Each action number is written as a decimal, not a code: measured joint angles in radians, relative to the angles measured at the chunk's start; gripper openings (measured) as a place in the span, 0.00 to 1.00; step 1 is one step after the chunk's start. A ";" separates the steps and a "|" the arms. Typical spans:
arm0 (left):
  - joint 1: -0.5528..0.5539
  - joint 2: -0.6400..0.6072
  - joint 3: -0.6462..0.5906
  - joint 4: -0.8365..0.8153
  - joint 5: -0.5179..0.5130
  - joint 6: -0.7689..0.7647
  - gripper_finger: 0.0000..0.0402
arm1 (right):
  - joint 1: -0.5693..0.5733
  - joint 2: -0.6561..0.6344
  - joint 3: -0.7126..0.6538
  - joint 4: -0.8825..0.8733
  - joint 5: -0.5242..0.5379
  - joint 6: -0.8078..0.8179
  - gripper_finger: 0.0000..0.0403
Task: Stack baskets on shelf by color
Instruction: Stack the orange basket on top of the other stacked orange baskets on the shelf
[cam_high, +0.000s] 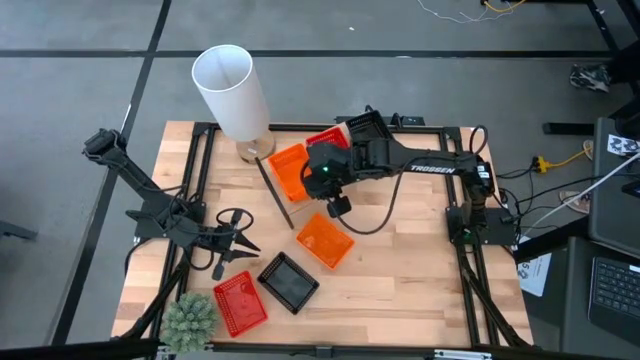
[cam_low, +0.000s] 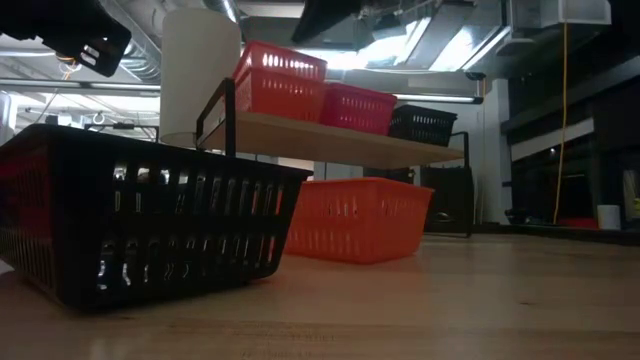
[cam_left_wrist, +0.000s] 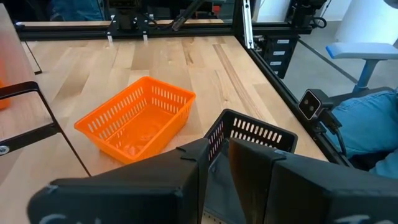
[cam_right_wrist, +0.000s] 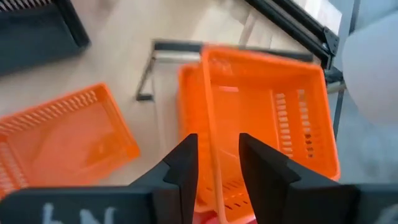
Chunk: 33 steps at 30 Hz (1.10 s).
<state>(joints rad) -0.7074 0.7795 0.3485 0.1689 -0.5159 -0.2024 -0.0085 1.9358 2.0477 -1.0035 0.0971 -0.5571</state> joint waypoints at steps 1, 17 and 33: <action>0.000 0.000 0.000 0.000 0.000 0.000 0.14 | 0.008 0.000 0.015 -0.008 0.000 0.004 0.28; 0.000 0.000 0.000 -0.004 0.000 0.000 0.14 | 0.153 -0.001 -0.084 -0.344 -0.255 0.316 0.28; 0.000 0.000 0.000 -0.004 0.000 0.003 0.14 | 0.297 -0.002 -0.552 0.160 -0.167 0.232 0.28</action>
<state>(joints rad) -0.7074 0.7795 0.3485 0.1654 -0.5159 -0.1989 0.2881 1.9343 1.4960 -0.8439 -0.0701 -0.3250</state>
